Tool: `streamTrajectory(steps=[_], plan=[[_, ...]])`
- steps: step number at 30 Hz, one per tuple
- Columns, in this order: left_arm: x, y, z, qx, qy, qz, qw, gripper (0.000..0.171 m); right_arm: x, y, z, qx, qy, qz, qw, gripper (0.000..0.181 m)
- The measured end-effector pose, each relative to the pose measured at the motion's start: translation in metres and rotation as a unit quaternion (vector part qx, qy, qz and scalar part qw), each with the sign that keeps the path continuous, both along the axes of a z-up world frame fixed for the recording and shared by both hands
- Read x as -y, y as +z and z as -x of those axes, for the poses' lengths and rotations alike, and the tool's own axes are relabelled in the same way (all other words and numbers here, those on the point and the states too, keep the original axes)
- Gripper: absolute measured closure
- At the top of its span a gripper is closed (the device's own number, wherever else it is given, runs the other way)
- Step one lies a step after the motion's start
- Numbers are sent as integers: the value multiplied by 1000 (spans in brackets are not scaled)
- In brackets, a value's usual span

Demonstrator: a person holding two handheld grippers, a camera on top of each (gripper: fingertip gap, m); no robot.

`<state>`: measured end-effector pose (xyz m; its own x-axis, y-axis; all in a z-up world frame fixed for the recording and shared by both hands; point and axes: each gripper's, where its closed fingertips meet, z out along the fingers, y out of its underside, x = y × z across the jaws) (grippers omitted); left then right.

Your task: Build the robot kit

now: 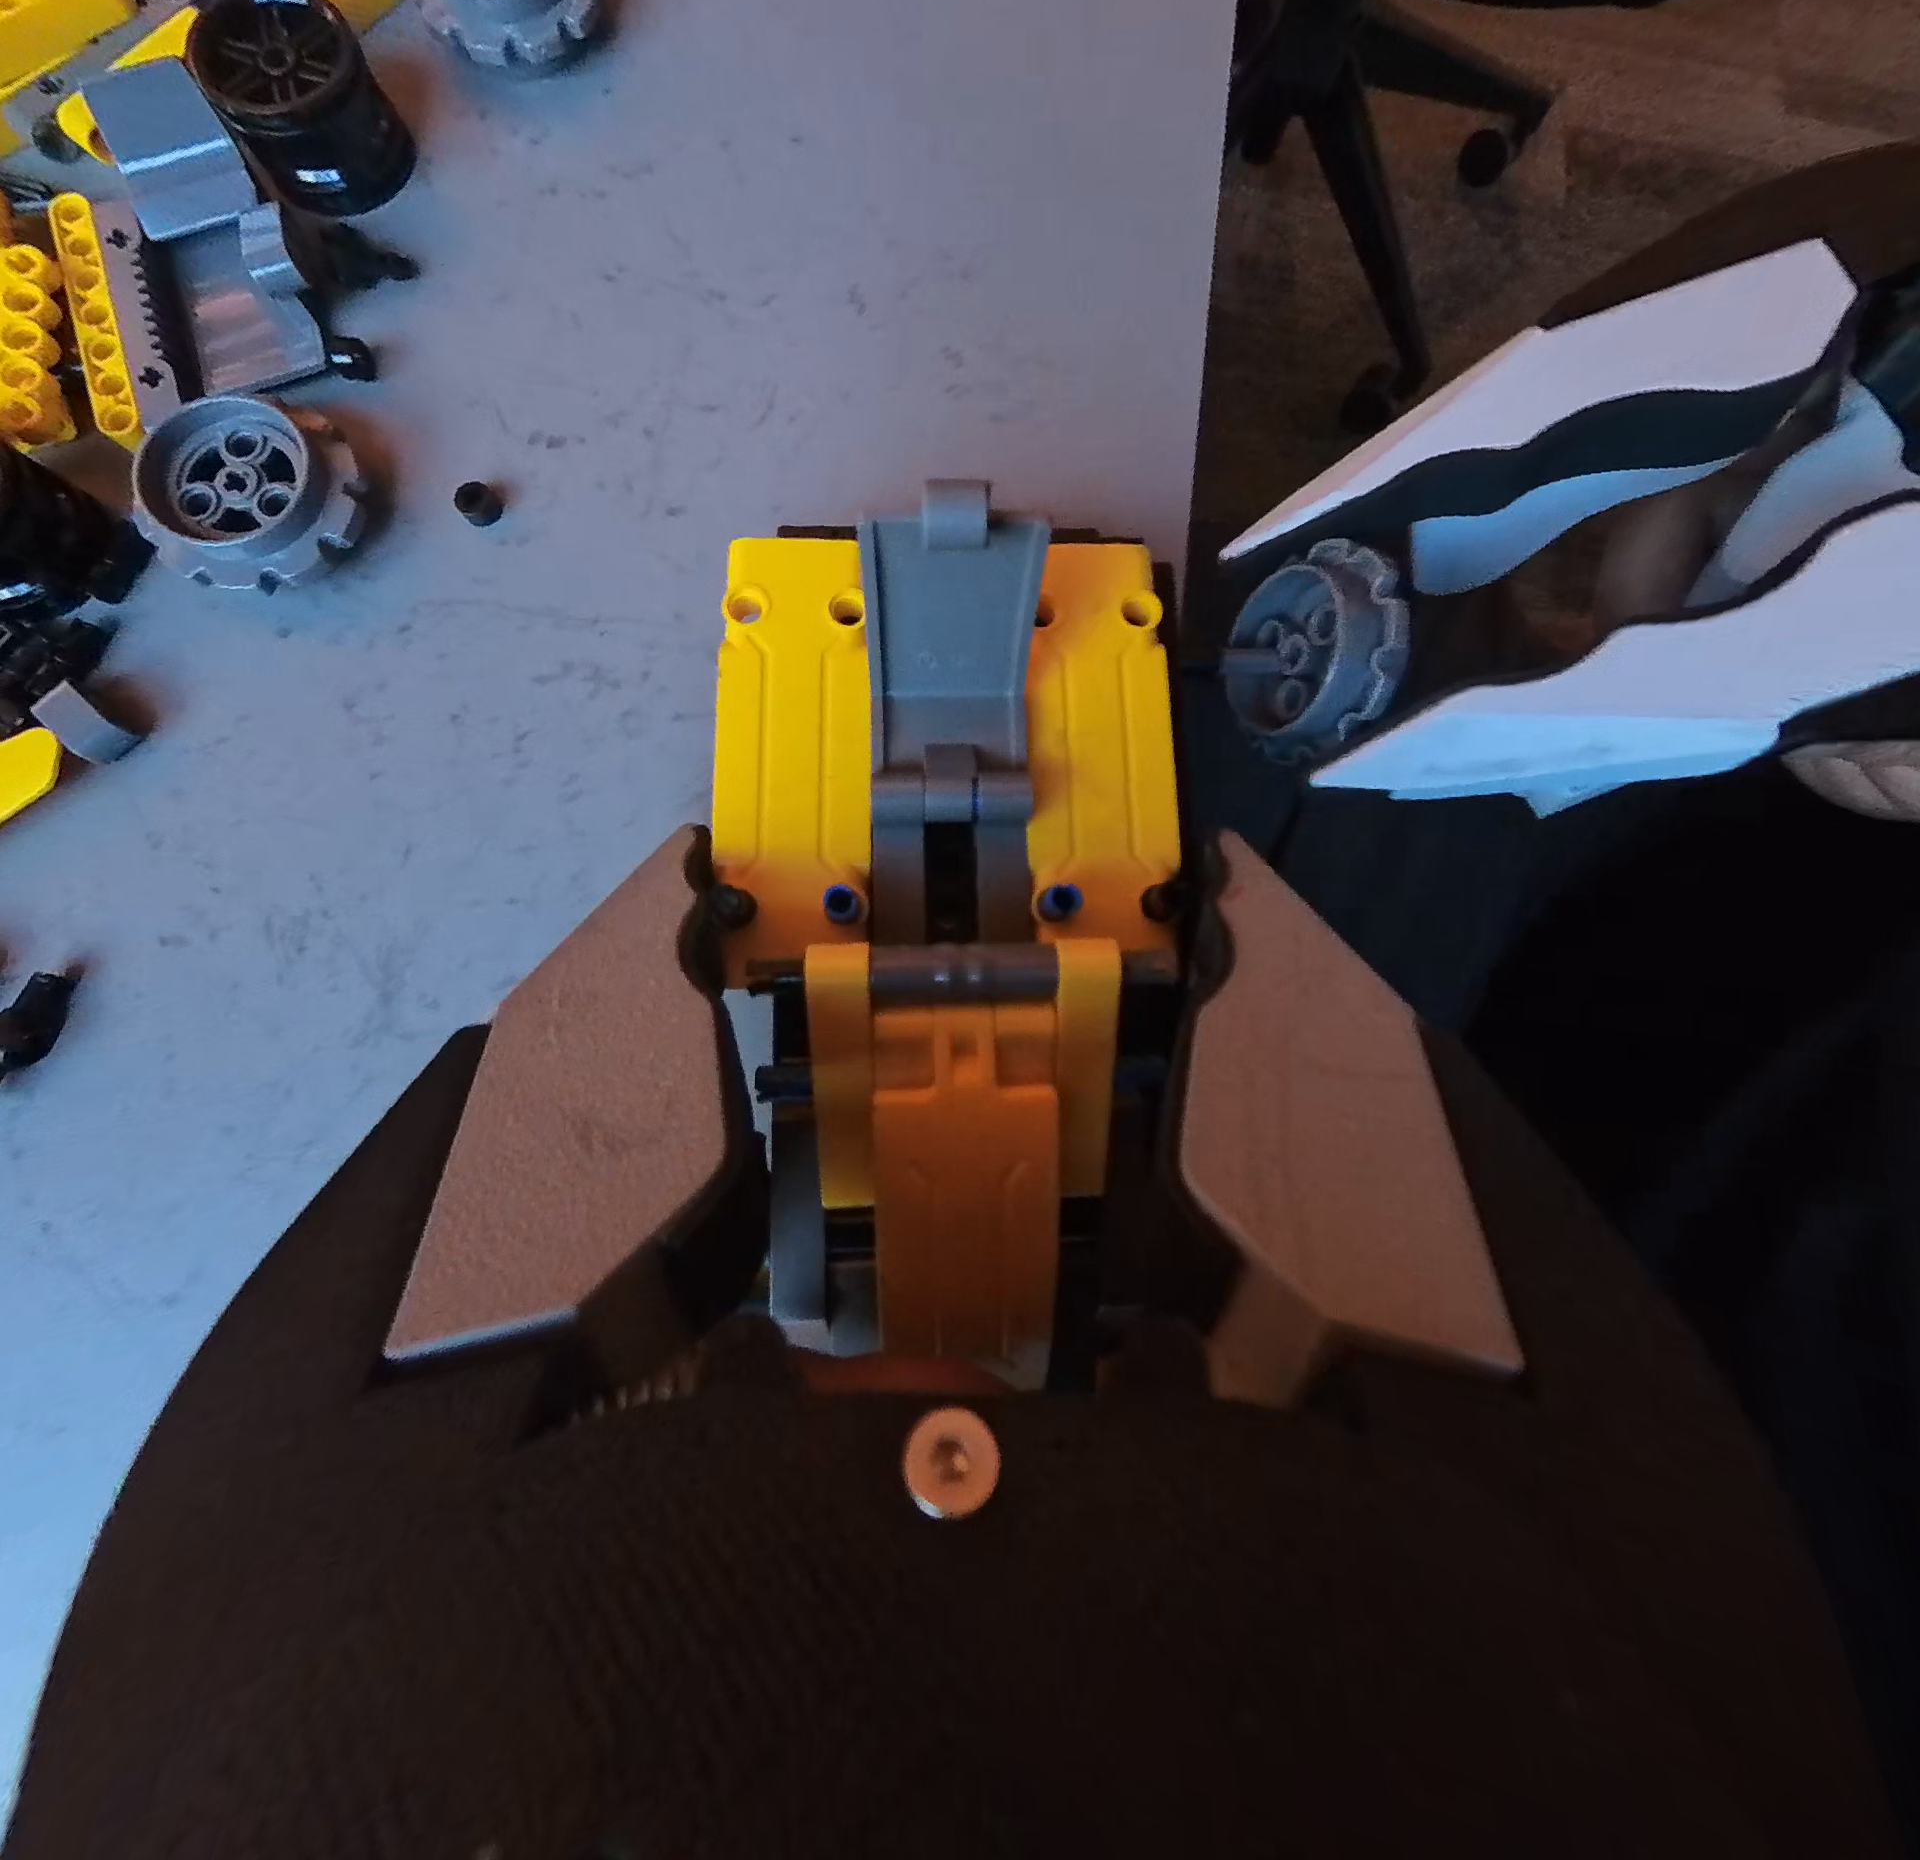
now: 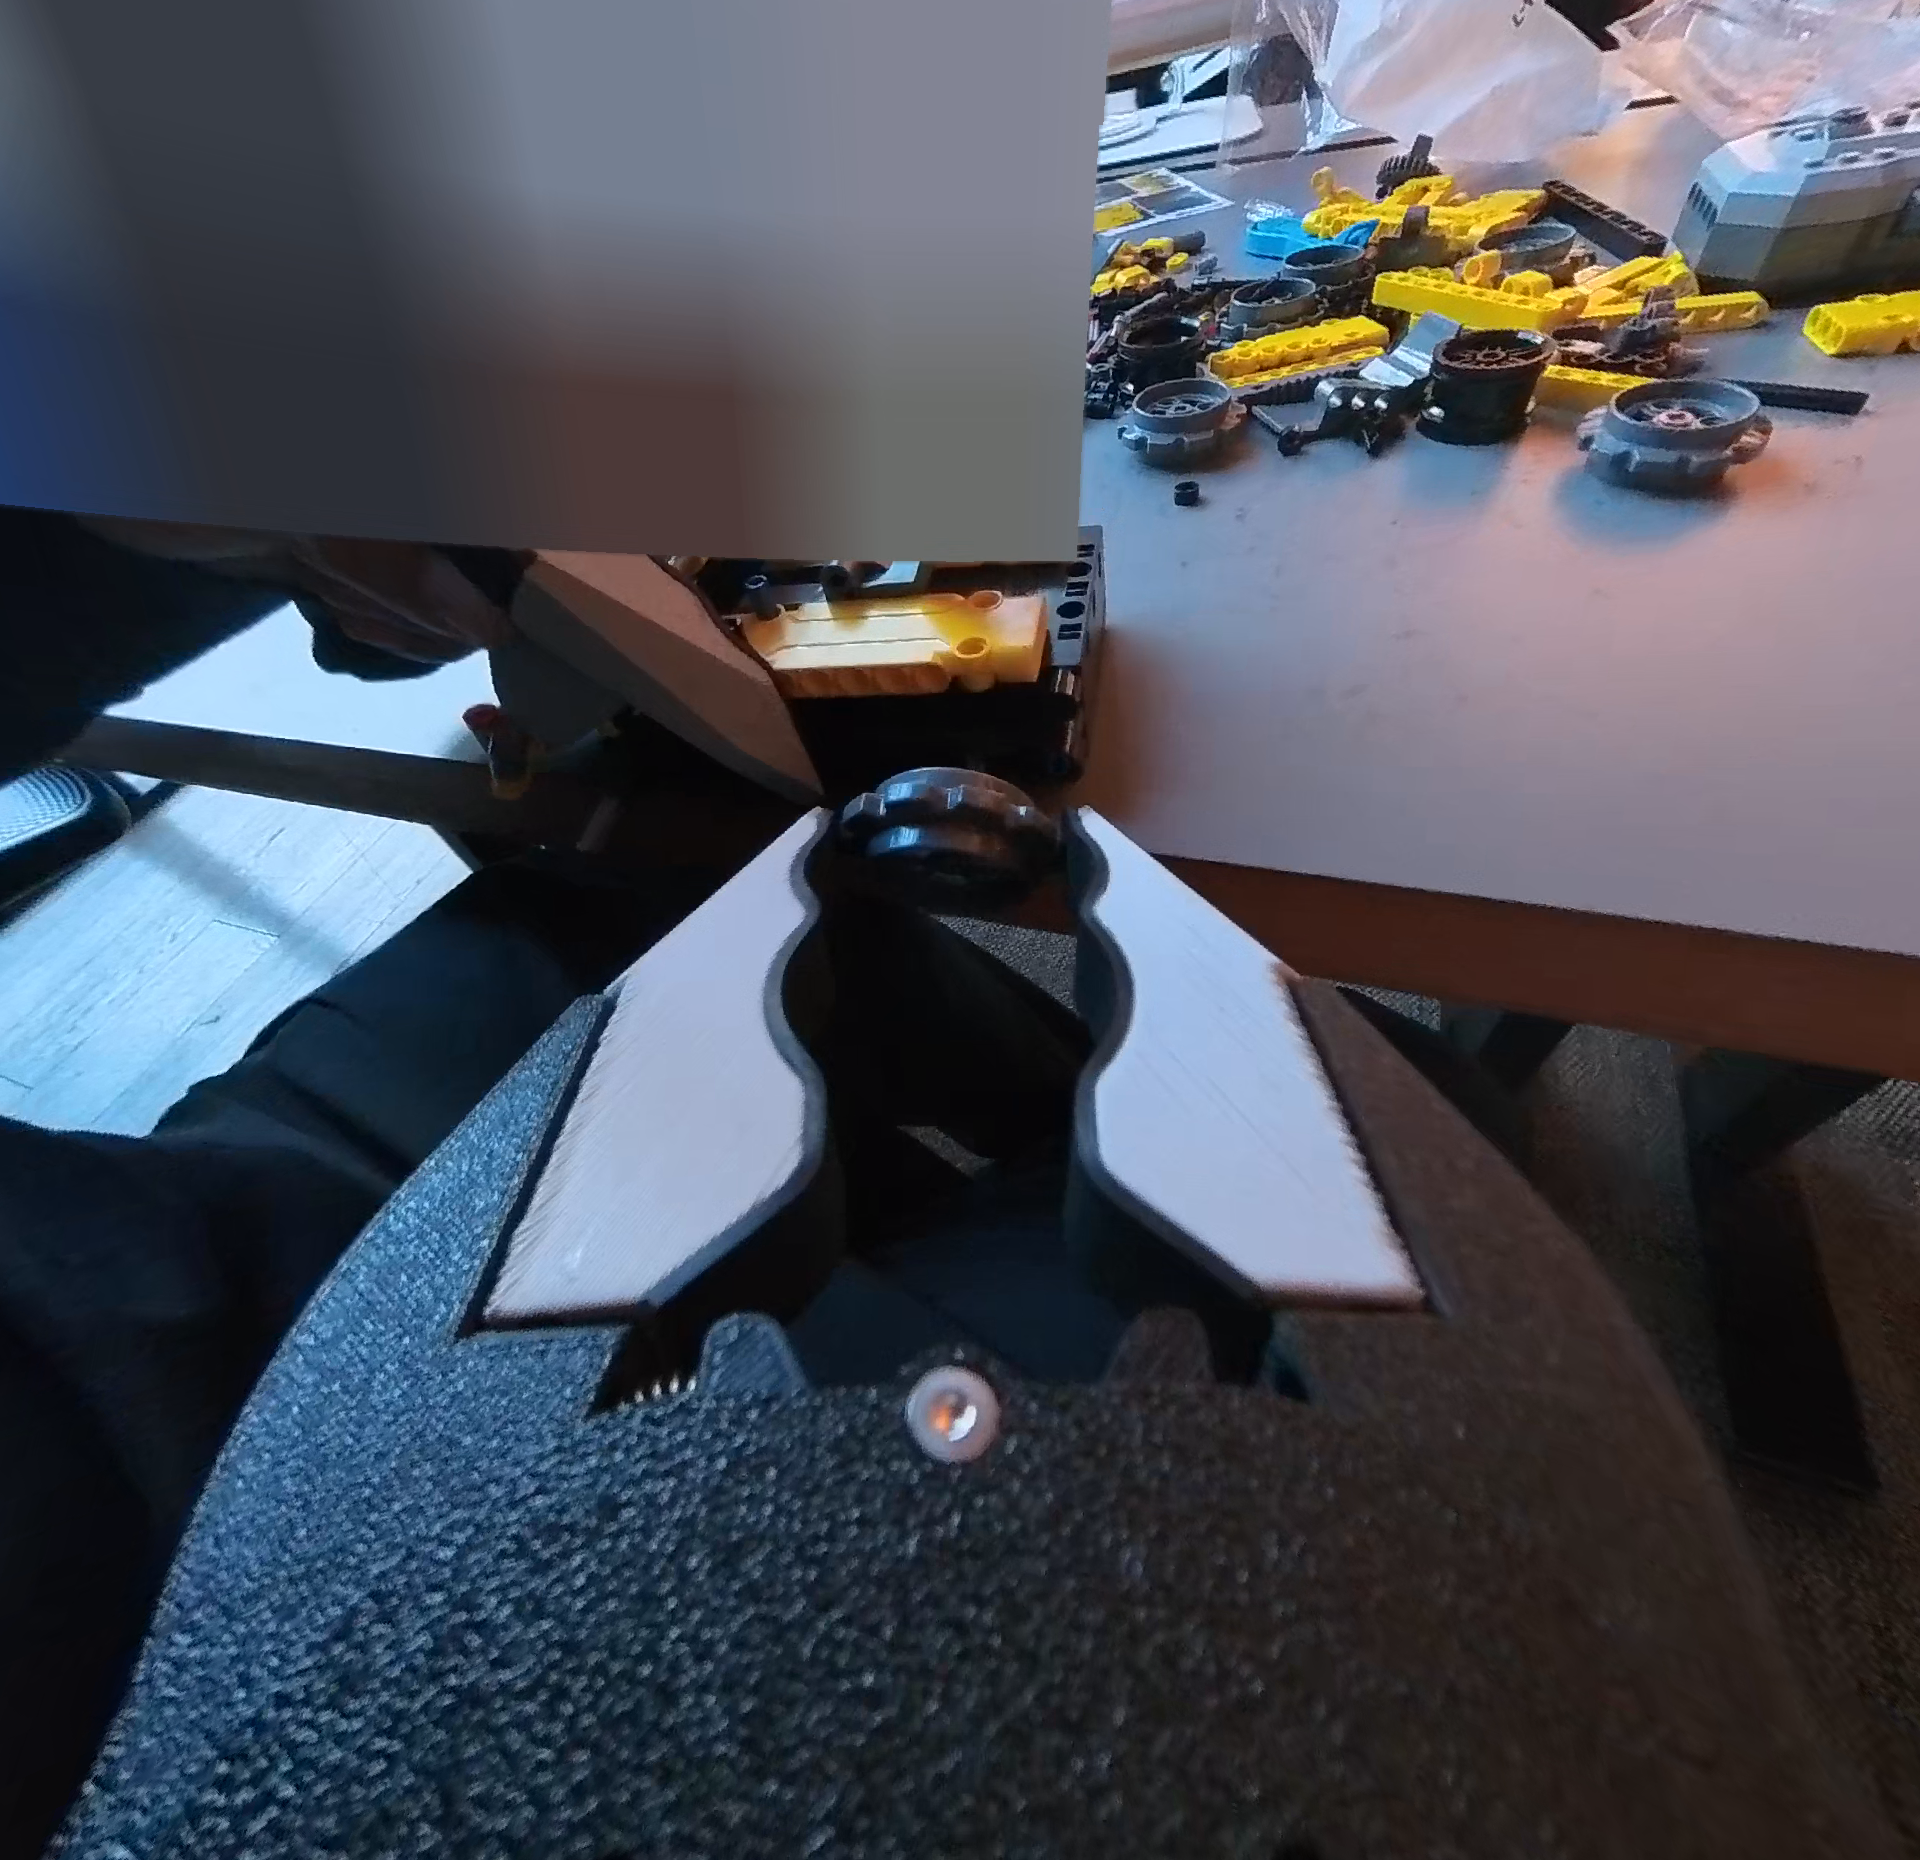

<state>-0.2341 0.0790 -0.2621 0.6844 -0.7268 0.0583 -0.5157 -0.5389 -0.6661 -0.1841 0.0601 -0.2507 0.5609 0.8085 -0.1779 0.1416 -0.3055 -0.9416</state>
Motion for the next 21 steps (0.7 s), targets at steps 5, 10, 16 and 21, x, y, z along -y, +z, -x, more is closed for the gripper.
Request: streamTrajectory(steps=[5, 10, 16, 21], plan=[[-1, 2, 0, 3, 3, -7, 1000, 85, -1, -2, 0, 8, -3, 3, 1000, 139], [-1, 3, -1, 9, 8, -14, 1000, 86, -1, -6, -1, 11, -4, 16, 1000, 139], [-1, 4, -1, 12, 10, -20, 1000, 86, -2, -5, -1, 15, -5, 17, 1000, 139], [-1, 5, -1, 14, 14, -24, 1000, 86, -3, -4, 0, 19, -4, 19, 1000, 139]])
